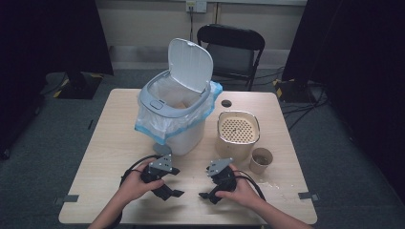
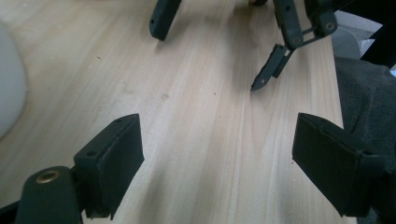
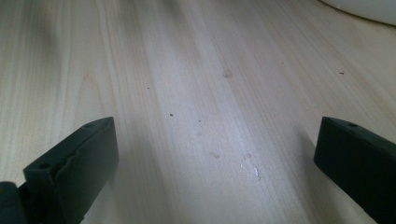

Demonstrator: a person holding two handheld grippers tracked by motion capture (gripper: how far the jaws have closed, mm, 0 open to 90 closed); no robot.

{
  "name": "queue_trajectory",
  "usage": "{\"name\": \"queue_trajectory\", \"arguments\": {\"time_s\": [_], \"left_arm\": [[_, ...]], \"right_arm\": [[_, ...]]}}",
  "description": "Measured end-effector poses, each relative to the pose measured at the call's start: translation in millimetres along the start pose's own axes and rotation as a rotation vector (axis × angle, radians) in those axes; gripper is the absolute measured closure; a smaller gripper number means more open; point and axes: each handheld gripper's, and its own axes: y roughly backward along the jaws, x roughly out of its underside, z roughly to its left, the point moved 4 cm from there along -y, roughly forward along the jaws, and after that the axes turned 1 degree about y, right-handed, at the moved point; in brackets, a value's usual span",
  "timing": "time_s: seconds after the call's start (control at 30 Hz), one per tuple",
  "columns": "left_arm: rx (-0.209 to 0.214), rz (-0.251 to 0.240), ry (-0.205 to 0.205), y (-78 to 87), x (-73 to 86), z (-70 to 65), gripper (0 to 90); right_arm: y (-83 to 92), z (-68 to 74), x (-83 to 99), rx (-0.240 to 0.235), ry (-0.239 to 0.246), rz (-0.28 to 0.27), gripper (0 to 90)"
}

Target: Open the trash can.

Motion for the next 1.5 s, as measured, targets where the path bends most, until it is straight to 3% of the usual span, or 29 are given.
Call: {"name": "queue_trajectory", "arguments": {"time_s": [0.13, 0.23, 0.33, 0.47, 0.5, 0.77, 1.03, 1.23, 1.33, 1.37, 1.5], "left_arm": [[-0.005, 0.005, -0.012, -7.1, 2.1, -0.3, 16.0], [-0.006, 0.009, -0.017, -11.3, 3.9, -0.7, 16.0], [-0.006, 0.012, -0.009, -15.5, 6.3, -1.3, 16.0], [-0.022, 0.039, -0.038, -20.3, 10.6, -0.7, 16.0], [-0.018, 0.029, -0.026, -21.8, 11.1, -1.9, 16.0], [-0.029, 0.039, -0.044, -26.0, 15.8, -0.5, 15.9], [-0.055, 0.038, -0.077, -28.6, 16.7, 0.6, 15.7], [-0.069, 0.06, -0.132, -28.6, 18.1, 1.2, 14.9], [-0.068, 0.054, -0.135, -28.9, 18.5, 1.1, 13.6], [-0.063, 0.032, -0.116, -30.1, 19.3, -0.4, 13.2], [-0.059, 0.016, -0.126, -30.3, 20.9, -0.1, 12.1]], "right_arm": [[3.5, -1.6, 2.0, 0.0, -0.003, 0.001, 2.3], [8.4, -4.5, 2.4, 0.007, -0.011, -0.011, 15.6], [12.9, -6.2, 3.8, 0.007, -0.026, -0.007, 14.9], [17.1, -7.4, 6.9, 0.007, -0.022, -0.001, 14.3], [18.4, -7.5, 7.2, 0.008, -0.02, 0.0, 14.2], [31.2, -8.7, 11.4, 0.024, -0.036, 0.001, 14.3], [45.6, -9.5, 21.6, 0.029, -0.03, 0.013, 14.3], [56.9, -10.5, 29.2, 0.034, -0.036, 0.018, 14.3], [62.2, -11.2, 32.8, 0.035, -0.038, 0.018, 14.3], [63.8, -11.2, 34.5, 0.038, -0.044, 0.02, 14.3], [69.7, -12.3, 42.2, 0.046, -0.054, 0.033, 14.3]]}}
